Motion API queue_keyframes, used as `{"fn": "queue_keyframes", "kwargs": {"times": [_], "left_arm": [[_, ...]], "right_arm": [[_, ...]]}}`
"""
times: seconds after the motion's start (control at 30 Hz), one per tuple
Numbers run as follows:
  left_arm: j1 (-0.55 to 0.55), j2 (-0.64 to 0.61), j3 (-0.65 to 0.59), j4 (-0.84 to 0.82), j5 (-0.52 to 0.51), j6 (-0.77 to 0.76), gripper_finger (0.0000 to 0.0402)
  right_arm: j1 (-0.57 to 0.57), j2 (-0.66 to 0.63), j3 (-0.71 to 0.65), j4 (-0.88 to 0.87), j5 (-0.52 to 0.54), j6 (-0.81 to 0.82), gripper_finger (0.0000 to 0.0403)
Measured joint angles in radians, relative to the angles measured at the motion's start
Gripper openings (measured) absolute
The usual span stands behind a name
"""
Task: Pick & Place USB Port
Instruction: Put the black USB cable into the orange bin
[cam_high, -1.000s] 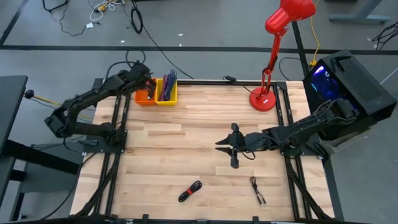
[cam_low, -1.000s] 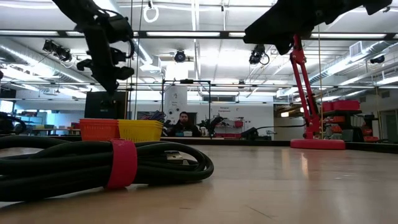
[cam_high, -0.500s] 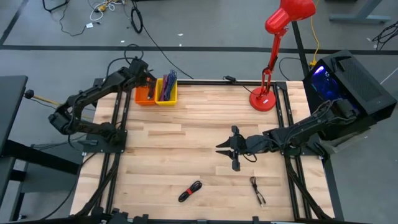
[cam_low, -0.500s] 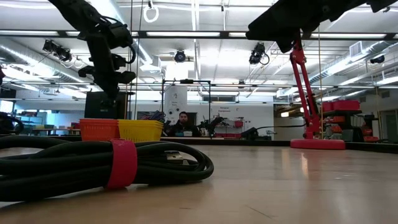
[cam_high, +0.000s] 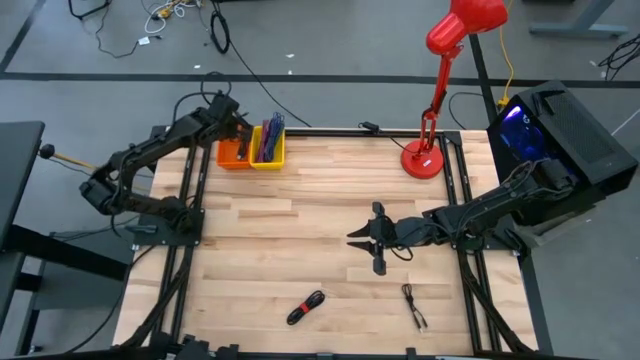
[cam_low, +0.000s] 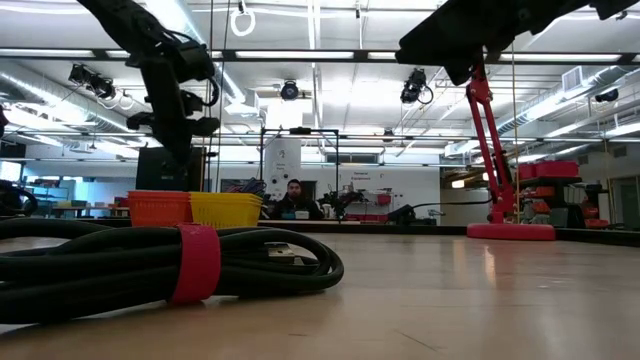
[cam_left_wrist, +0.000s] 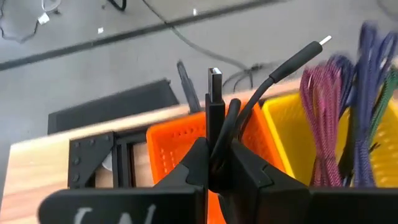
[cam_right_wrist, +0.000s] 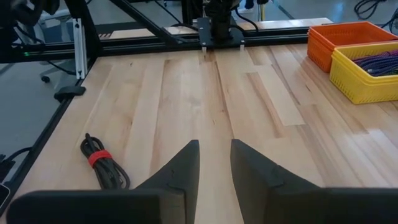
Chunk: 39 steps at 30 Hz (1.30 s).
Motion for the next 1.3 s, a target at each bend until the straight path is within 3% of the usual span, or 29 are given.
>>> {"fn": "queue_keyframes", "kwargs": {"times": [0.6, 0.97, 1.13, 1.3], "left_arm": [[0.001, 0.158, -0.001, -0.022, 0.006, -0.032, 0.0037], [-0.001, 0.158, -0.001, -0.049, 0.006, -0.052, 0.0181], [-0.010, 0.155, -0.001, -0.058, 0.095, -0.052, 0.0203], [-0.071, 0.089, 0.000, -0.050, 0.211, 0.001, 0.0200]], "right_arm": [[0.005, 0.000, 0.000, 0.000, 0.000, -0.005, 0.0092], [0.005, 0.000, 0.000, 0.000, 0.000, -0.003, 0.0092], [0.004, 0.000, 0.000, 0.000, 0.000, -0.017, 0.0092], [0.003, 0.000, 0.000, 0.000, 0.000, -0.023, 0.0092]]}}
